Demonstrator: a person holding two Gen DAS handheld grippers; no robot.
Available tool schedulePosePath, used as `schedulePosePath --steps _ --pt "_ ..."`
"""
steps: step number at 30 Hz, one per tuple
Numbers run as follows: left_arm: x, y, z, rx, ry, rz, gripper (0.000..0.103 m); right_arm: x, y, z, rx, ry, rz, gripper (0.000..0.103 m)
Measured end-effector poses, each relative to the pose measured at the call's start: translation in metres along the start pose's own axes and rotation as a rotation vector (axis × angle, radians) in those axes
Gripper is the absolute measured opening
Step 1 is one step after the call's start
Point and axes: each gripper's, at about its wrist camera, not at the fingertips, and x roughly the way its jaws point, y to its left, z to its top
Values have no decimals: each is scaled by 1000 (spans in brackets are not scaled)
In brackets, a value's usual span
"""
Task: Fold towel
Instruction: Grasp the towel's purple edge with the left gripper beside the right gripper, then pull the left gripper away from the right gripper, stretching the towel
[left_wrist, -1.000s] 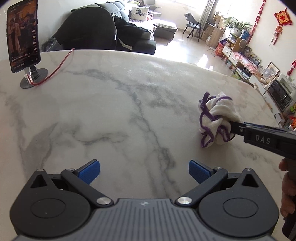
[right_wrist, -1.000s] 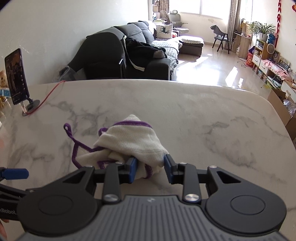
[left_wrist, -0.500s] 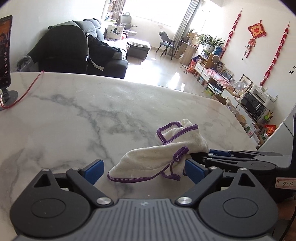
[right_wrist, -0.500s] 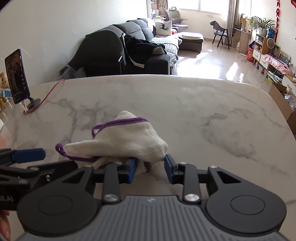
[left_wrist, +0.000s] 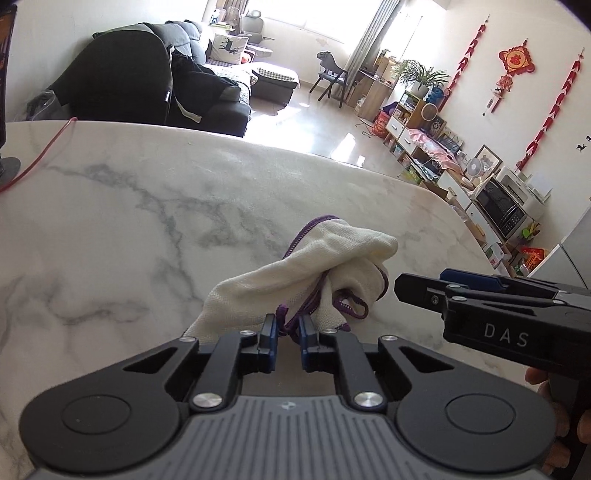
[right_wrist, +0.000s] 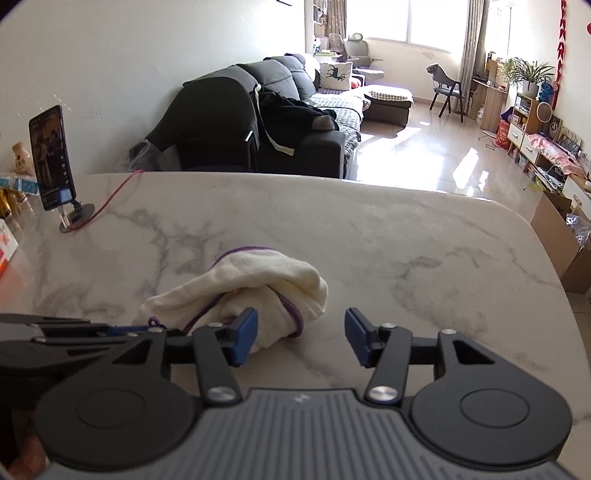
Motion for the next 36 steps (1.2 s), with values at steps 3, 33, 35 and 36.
schedulePosePath --steps 3,33,35,36 --pt "0 3 -2 -3 9 1 9 2 12 6 -45 -6 24 57" --pt "-13 31 -13 -42 43 50 6 46 77 20 -408 50 146 7" --pt "-13 31 -13 -46 43 54 6 37 71 24 -376 15 134 6" --pt "-13 32 -13 -49 43 56 6 33 68 25 -362 -1 126 6"
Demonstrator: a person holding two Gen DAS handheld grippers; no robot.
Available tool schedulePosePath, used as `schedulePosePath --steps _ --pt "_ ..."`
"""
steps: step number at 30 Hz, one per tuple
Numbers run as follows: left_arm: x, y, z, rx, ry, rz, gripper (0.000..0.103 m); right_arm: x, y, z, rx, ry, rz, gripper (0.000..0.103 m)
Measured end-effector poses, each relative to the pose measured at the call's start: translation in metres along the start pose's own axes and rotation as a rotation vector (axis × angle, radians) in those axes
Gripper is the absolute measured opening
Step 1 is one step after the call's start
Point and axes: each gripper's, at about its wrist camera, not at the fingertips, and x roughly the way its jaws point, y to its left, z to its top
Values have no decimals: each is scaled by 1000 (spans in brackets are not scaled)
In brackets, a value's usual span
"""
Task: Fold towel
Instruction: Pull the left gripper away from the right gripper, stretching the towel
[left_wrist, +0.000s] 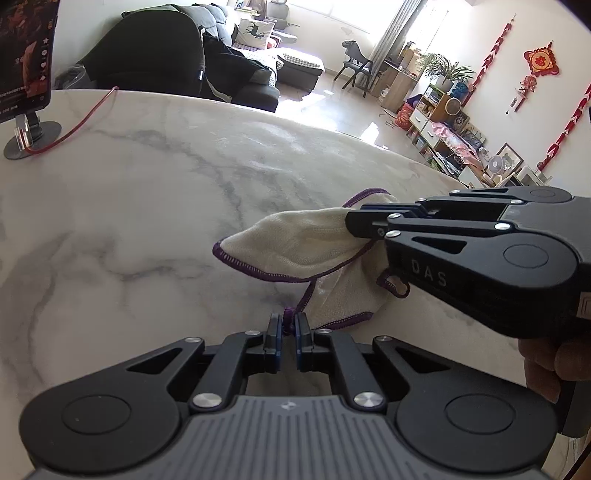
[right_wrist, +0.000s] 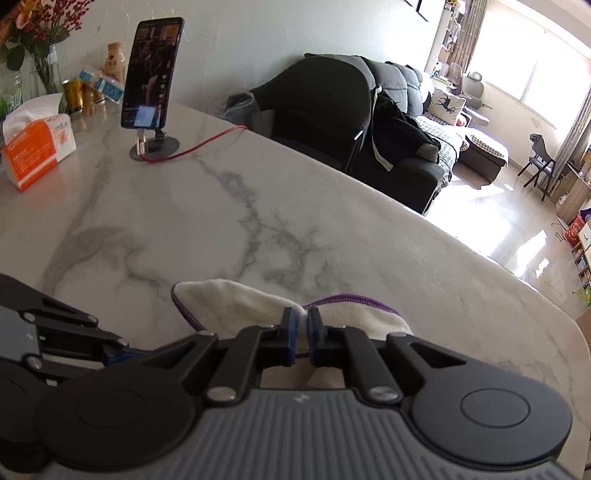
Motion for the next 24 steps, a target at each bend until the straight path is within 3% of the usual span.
schedulePosePath --steps 10,21,24 --pt "-3 5 2 -23 -8 37 6 -30 -43 -7 179 -48 -61 6" --pt "-4 7 2 -19 -13 54 7 -34 -82 -34 330 -5 -134 7" --pt "-5 6 1 -14 -11 61 8 -34 -87 -40 373 17 -140 12"
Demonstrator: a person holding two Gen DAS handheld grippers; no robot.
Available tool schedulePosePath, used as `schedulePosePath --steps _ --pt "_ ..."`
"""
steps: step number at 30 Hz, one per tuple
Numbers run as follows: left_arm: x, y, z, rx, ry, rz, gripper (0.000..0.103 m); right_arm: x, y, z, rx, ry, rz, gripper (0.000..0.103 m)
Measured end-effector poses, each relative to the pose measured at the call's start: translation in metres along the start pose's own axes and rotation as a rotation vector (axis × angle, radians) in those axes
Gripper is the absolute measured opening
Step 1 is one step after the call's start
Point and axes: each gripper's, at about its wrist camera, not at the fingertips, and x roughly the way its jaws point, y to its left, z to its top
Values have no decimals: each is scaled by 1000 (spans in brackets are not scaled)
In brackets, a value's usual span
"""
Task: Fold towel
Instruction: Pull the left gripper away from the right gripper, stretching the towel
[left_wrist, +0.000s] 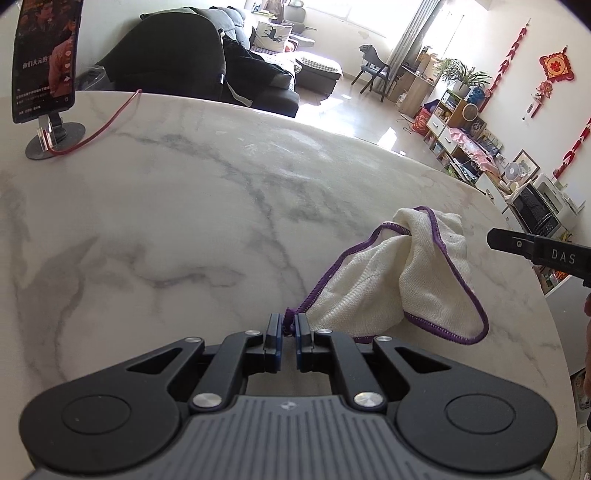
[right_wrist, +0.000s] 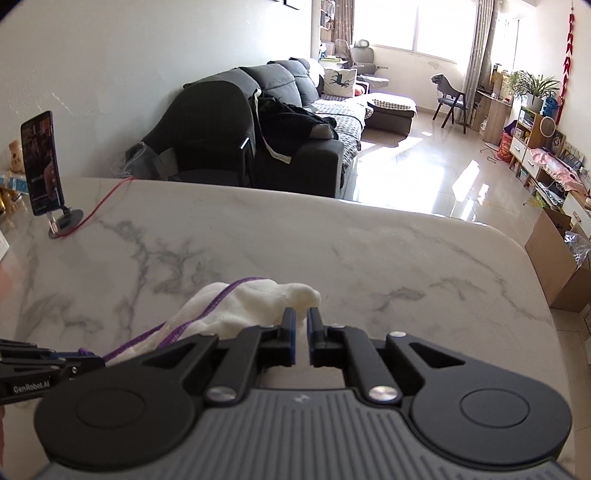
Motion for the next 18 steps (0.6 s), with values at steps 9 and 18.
schedulePosePath --steps 9,18 --pt "-4 -4 -1 17 -14 8 38 -12 6 -11 127 57 161 48" --pt "-2 -8 -2 22 -22 27 23 -29 44 -27 68 81 207 56"
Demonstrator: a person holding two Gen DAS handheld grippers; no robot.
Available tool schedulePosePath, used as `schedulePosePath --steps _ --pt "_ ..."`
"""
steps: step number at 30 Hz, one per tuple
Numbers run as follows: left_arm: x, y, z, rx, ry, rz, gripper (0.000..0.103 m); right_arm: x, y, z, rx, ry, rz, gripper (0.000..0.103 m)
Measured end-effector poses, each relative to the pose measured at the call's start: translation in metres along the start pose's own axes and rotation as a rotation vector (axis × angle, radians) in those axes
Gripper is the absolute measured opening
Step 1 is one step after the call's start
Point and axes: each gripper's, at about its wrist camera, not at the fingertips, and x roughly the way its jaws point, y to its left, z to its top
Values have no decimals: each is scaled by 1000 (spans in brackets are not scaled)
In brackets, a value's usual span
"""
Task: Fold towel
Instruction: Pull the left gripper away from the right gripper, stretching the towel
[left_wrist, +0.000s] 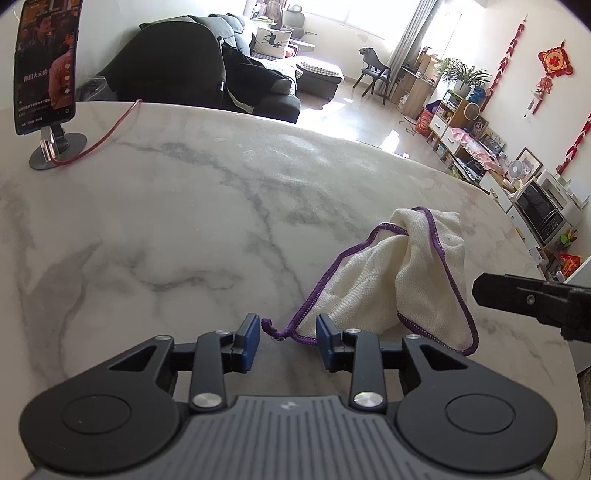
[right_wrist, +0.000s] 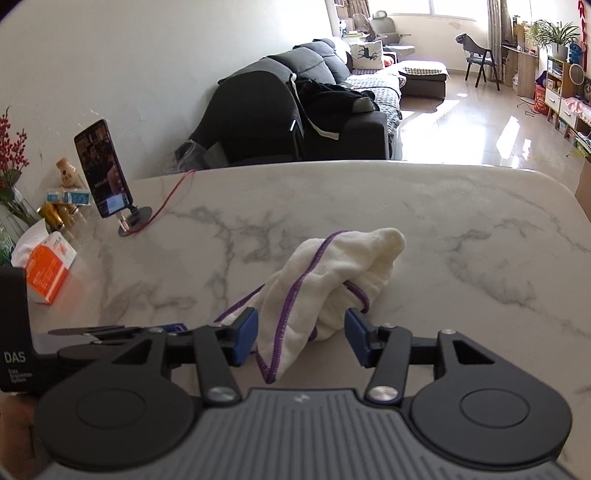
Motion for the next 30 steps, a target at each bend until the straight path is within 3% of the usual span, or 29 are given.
schedulePosePath --steps 4,6,9,18,30 --pt "1 -1 -1 7 5 -1 10 10 4 -7 -6 38 0 46" --pt "1 -2 -2 16 0 6 8 17 3 -9 -3 59 0 20" --pt "1 -2 -2 24 -2 13 7 16 -6 -10 22 46 -16 8" --pt "-1 0 0 23 -9 37 7 -16 -42 -1 57 -68 -166 3" --pt "4 12 11 15 -17 95 7 -19 -85 14 45 -99 -335 3"
